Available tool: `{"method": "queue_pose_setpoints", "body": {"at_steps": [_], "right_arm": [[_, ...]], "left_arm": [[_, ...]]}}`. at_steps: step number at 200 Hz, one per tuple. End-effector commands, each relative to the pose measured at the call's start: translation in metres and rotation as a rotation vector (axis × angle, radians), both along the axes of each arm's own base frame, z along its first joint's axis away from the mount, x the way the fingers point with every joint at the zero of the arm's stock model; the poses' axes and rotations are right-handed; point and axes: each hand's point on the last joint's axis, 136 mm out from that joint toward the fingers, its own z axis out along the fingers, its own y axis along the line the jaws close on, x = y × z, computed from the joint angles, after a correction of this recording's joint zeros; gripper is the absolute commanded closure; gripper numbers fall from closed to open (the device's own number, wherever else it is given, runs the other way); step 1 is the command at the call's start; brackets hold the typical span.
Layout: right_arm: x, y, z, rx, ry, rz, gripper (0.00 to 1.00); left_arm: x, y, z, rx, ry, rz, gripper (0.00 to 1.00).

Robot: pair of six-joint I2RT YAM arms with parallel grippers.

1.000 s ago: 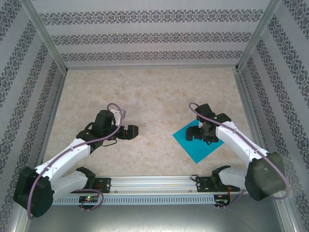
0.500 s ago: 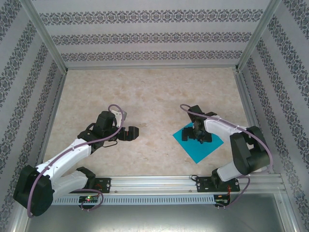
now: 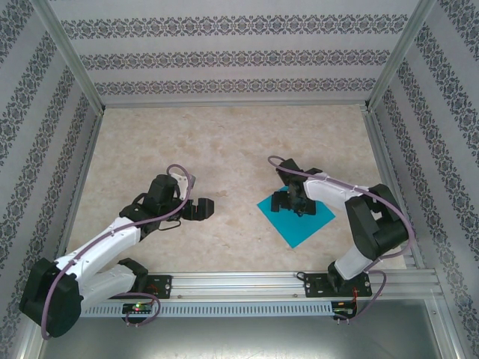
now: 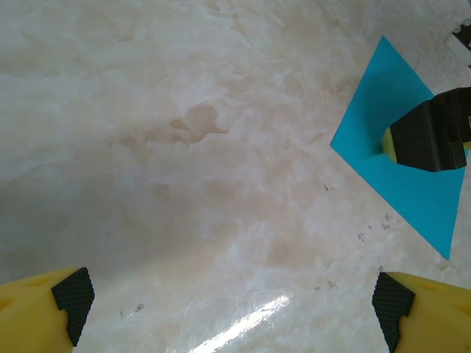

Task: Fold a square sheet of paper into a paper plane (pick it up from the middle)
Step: Move the square sheet of paper to the center of the table.

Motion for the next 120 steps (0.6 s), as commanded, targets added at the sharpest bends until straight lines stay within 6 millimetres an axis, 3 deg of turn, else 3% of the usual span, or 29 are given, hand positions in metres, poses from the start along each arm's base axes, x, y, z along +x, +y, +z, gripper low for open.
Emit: {"method": "queue_pose_setpoints", "body": {"at_steps": [1, 120], "right_arm": [[0.005, 0.024, -0.003, 0.039, 0.02, -0.047, 0.04], [0.012, 0.108, 0.004, -0.009, 0.017, -0.218, 0.04]], "left_arm": [[-0.004, -0.002, 0.002, -0.017, -0.013, -0.003, 0.0], [-0.01, 0.007, -0.013, 0.014, -0.004, 0.018, 0.0]]}}
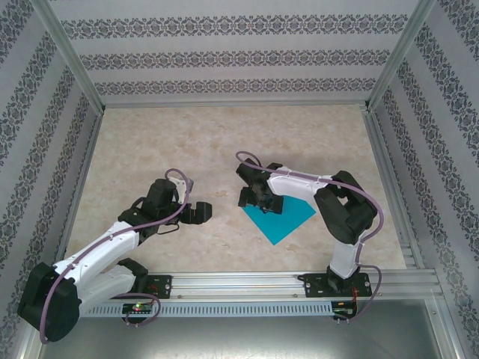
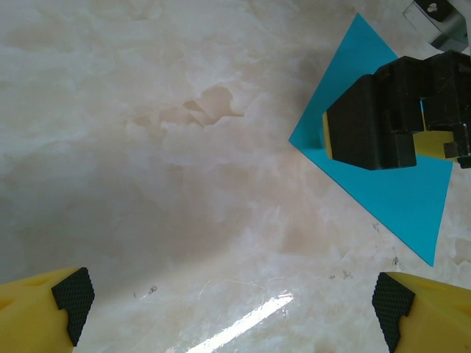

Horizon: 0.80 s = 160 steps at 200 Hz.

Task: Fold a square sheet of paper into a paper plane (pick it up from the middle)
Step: Move the square sheet of paper to the center of the table.

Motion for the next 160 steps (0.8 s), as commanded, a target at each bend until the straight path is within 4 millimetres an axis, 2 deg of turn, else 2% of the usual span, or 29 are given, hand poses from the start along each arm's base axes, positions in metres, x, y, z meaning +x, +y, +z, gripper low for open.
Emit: {"method": "queue_pose_setpoints", "body": {"at_steps": [1, 20, 40, 59, 77, 109, 137, 160], "right_arm": [[0.001, 0.005, 0.001, -0.051, 0.003, -0.095, 0.04], [0.004, 0.014, 0.004, -0.028, -0.004, -0.108, 0.04], [0.01, 0.017, 0.021, -0.013, -0.037, -0.077, 0.04], [0.013, -0.004, 0.041, -0.095, -0.06, 0.034, 0.03], [0.007, -0.032, 0.049, -0.159, -0.07, 0.122, 0.03], [0.001, -0.061, 0.041, -0.16, -0.094, 0.339, 0.03], [0.004, -0.067, 0.033, -0.171, -0.104, 0.463, 0.02], [0.003, -0.065, 0.013, -0.154, -0.077, 0.528, 0.03]], "left_arm": [[-0.002, 0.0, -0.003, -0.001, -0.009, 0.004, 0.0], [-0.003, -0.002, -0.002, -0.015, -0.011, -0.004, 0.0], [-0.003, -0.004, 0.001, -0.026, -0.018, -0.014, 0.0], [-0.003, -0.006, 0.004, -0.031, -0.021, -0.02, 0.0], [-0.003, -0.005, 0.004, -0.033, -0.026, -0.019, 0.0], [-0.003, -0.006, 0.004, -0.036, -0.021, -0.017, 0.0], [-0.005, -0.006, 0.007, -0.06, -0.02, -0.012, 0.0], [-0.007, -0.011, 0.015, -0.105, -0.028, -0.014, 0.0]]}}
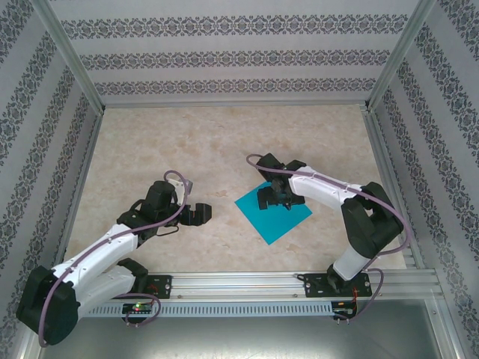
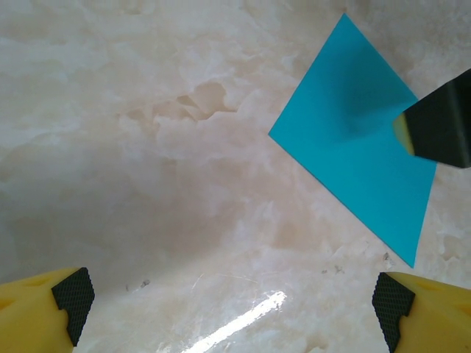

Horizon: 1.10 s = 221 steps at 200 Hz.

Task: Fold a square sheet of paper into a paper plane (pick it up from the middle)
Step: Move the square sheet of paper to the center of the table.

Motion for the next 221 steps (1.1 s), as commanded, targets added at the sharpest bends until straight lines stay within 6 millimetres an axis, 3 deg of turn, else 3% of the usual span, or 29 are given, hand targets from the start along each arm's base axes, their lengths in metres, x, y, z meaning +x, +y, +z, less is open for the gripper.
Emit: {"method": "queue_pose_setpoints", "body": {"at_steps": [1, 38, 101, 155, 193, 221], "right_arm": [[0.003, 0.003, -0.019, -0.011, 0.012, 0.155, 0.03], [0.0, 0.02, -0.032, 0.085, 0.064, 0.172, 0.02], [-0.016, 0.026, -0.066, 0.039, 0.147, 0.13, 0.03], [-0.014, 0.062, -0.062, 0.037, 0.14, 0.02, 0.03], [0.004, 0.096, -0.057, 0.098, 0.109, -0.085, 0.03], [0.02, 0.108, -0.056, 0.083, 0.092, -0.174, 0.03]], "left_arm": [[-0.002, -0.009, 0.012, -0.071, -0.023, -0.012, 0.0], [-0.005, -0.011, 0.017, -0.098, -0.021, -0.017, 0.0], [-0.008, -0.012, 0.013, -0.107, -0.006, -0.021, 0.0], [-0.011, -0.009, 0.012, -0.103, -0.007, -0.018, 0.0], [-0.012, -0.005, 0.011, -0.088, -0.011, -0.005, 0.0], [-0.013, -0.003, 0.01, -0.075, -0.011, 0.002, 0.0]]}}
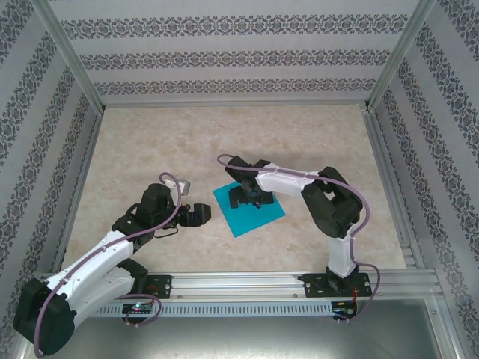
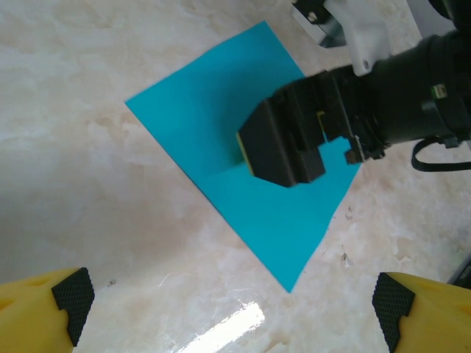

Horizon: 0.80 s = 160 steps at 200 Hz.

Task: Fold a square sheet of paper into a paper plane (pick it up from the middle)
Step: Move the square sheet of paper to the center of the table.

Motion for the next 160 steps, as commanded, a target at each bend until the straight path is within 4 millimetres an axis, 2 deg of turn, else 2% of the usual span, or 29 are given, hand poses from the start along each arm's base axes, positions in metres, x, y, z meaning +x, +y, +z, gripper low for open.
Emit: {"method": "queue_pose_setpoints", "body": {"at_steps": [1, 53, 114, 139, 160], "right_arm": [[-0.002, 0.008, -0.022, -0.02, 0.059, -0.123, 0.03], [0.016, -0.002, -0.024, -0.009, 0.063, -0.302, 0.03], [0.025, -0.016, -0.013, -0.028, 0.041, -0.366, 0.03], [0.036, -0.009, 0.005, 0.008, -0.012, -0.303, 0.02], [0.039, -0.016, 0.024, -0.048, -0.033, -0.251, 0.02]], "left_arm": [[-0.005, 0.002, -0.004, 0.012, 0.012, 0.004, 0.0], [-0.008, 0.007, -0.01, 0.021, 0.02, 0.027, 0.0], [-0.006, 0.006, -0.008, 0.02, 0.014, 0.025, 0.0], [-0.006, 0.006, -0.007, 0.021, 0.015, 0.025, 0.0], [-0.007, 0.007, -0.007, 0.023, 0.02, 0.027, 0.0]]}}
